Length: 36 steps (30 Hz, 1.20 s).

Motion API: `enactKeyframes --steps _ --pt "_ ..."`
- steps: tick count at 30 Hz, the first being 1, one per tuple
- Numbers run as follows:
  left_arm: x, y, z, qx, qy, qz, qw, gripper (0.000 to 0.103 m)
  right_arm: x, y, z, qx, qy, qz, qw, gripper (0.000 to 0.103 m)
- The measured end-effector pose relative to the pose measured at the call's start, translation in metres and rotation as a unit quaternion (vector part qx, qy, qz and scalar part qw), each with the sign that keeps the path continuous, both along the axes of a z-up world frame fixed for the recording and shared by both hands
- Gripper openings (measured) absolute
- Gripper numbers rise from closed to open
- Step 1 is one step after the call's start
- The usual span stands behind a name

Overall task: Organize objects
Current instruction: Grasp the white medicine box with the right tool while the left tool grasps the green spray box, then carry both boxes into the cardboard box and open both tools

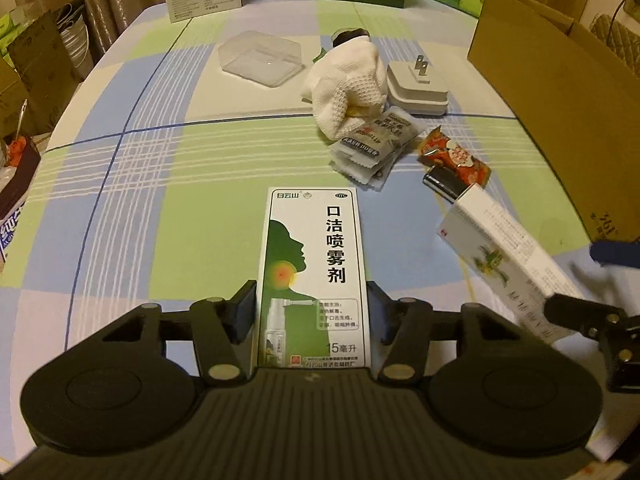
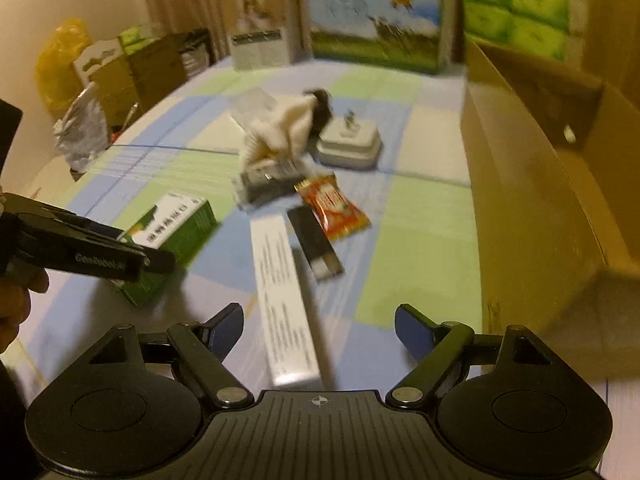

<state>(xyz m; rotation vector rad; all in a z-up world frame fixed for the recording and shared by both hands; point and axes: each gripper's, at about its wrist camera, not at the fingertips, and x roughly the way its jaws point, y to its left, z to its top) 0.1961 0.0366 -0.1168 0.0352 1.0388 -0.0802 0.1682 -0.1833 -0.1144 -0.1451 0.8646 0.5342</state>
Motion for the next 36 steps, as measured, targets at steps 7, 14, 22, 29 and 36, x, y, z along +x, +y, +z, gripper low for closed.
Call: enactKeyframes --steps 7,14,22,29,36 --pt "-0.002 -0.008 0.002 0.003 -0.011 -0.03 0.9995 0.051 0.014 0.018 -0.013 -0.013 0.017 0.036 0.999 0.054" --pt "0.001 -0.015 -0.002 0.02 -0.018 -0.052 0.9983 0.055 0.022 0.035 -0.023 -0.035 0.025 0.064 0.997 0.036" --pt "0.013 -0.019 -0.011 0.027 -0.009 -0.061 0.9977 0.051 0.021 0.036 -0.031 -0.044 0.027 0.068 0.996 0.023" --pt "0.003 -0.023 -0.003 0.037 -0.011 -0.054 0.9978 0.051 0.017 0.026 -0.021 -0.026 0.037 0.033 0.998 0.023" --pt "-0.013 -0.033 0.032 0.023 -0.031 -0.065 0.9971 0.051 0.004 0.008 0.023 0.005 0.005 0.008 1.0 0.023"
